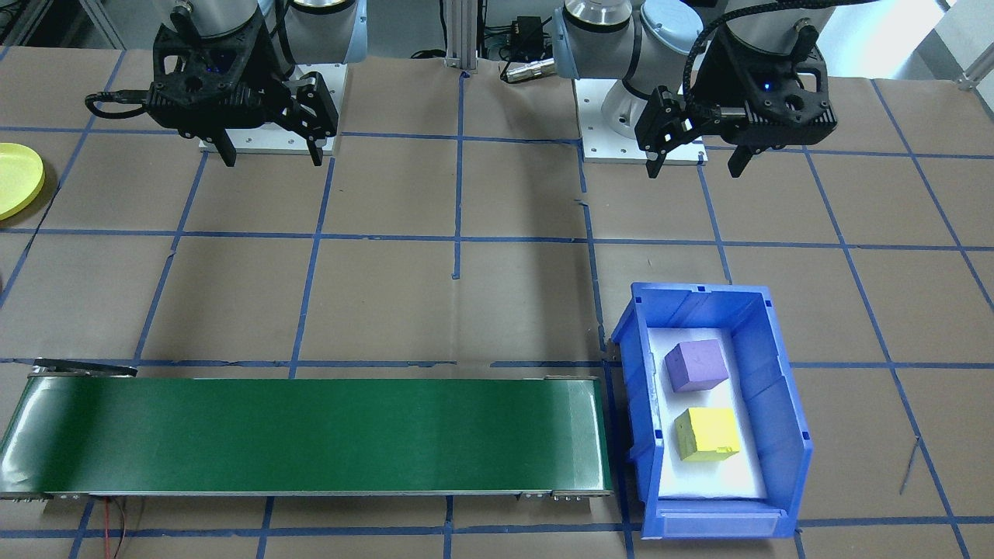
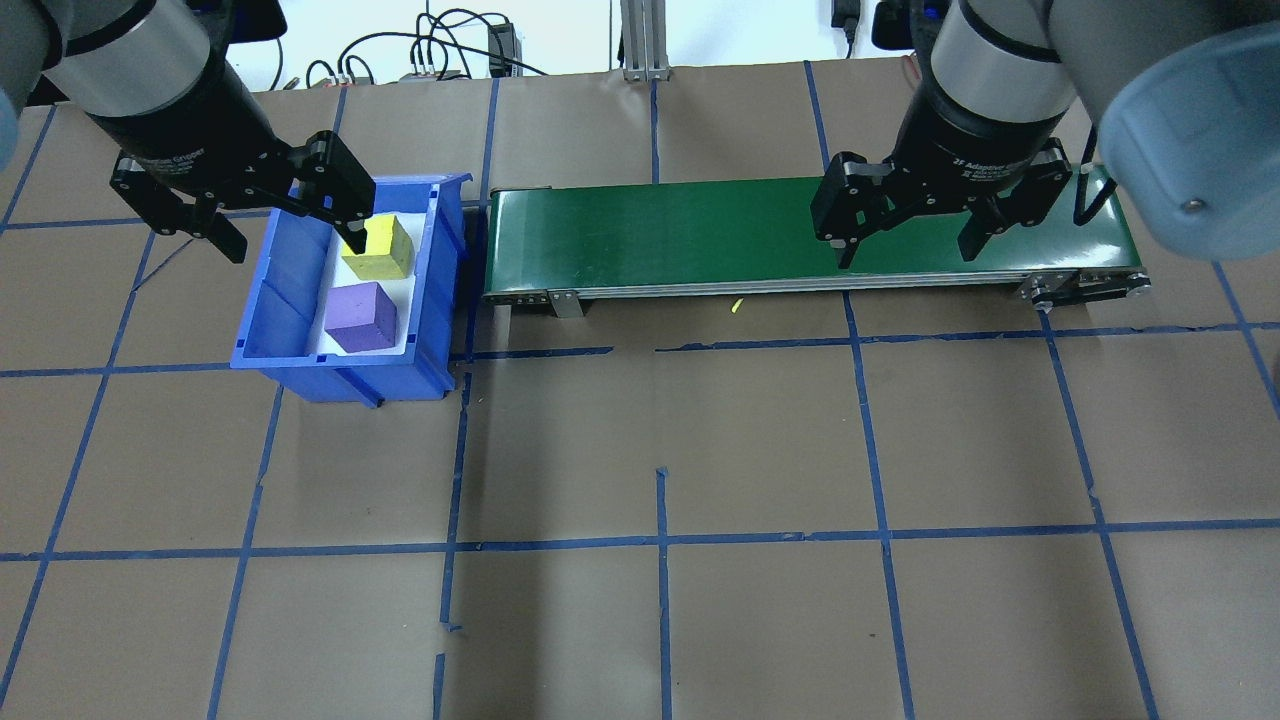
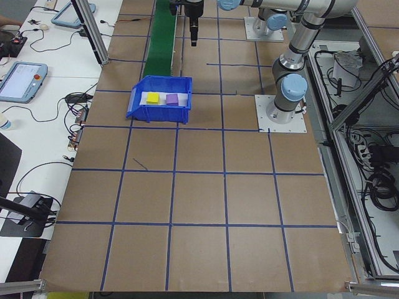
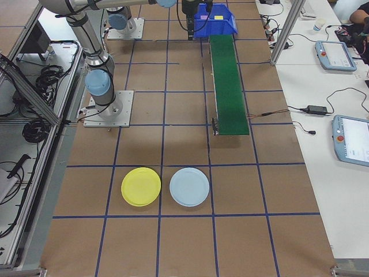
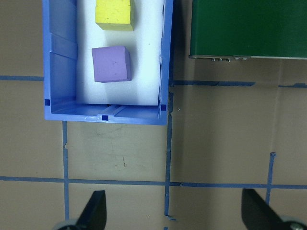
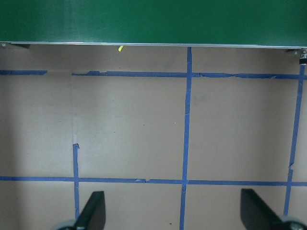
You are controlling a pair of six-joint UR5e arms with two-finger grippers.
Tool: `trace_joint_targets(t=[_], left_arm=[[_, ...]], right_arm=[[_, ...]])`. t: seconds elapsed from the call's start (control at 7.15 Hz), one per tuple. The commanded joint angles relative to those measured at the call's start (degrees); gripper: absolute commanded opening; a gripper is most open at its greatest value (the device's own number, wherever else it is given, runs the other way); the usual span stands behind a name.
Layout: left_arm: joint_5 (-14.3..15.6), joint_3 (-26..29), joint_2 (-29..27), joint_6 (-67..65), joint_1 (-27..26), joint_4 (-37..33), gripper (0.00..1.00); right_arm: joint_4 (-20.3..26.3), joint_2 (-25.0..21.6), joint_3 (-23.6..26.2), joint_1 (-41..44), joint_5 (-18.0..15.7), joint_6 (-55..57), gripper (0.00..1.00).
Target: Move block left to right into plate
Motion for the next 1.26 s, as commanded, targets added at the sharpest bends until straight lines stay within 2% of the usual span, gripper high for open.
trace_joint_targets(t=[0.0,0.28,0.42,0.7,0.98,1.12], left_arm=[[0.1,-0.2,0.0,0.3,0.5,-0.4,1.0],[-0.9,-1.3,-4.0,2.3,2.0,2.3,1.0],[-0.8,-0.9,-7.0,3.3,3.6,6.0,1.0],[-1.0,-1.0,-14.8,10.2,10.2,12.9,1.0],[-0.9,-1.8,-22.1,10.3,10.5,21.8,1.0],[-1.0,-2.0,-24.1,9.8,10.5,22.5,1.0]], right_arm=[[0.1,0.0,0.0,0.0,0.3,-0.4,1.0],[0.2,0.0,-0.2,-0.1,0.8,-0.8,1.0],[0.3,0.0,0.0,0.0,0.8,-0.8,1.0],[0.4,0.0,0.0,0.1,-0.2,-0.8,1.0],[0.4,0.0,0.1,0.0,-0.2,-0.8,1.0],[0.5,0.0,0.1,0.0,-0.2,-0.8,1.0]])
